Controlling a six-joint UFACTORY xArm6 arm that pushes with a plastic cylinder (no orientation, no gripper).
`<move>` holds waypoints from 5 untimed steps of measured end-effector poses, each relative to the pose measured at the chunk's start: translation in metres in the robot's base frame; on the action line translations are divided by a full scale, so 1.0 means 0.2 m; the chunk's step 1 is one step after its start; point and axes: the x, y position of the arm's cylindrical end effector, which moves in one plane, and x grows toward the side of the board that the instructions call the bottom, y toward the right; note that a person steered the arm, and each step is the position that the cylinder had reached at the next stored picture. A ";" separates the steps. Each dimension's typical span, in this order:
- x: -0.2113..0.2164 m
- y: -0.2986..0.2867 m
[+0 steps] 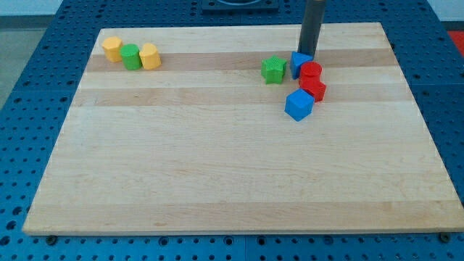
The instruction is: Push blue triangle between green star and red circle
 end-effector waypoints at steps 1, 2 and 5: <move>0.00 0.00; 0.01 0.00; 0.01 -0.06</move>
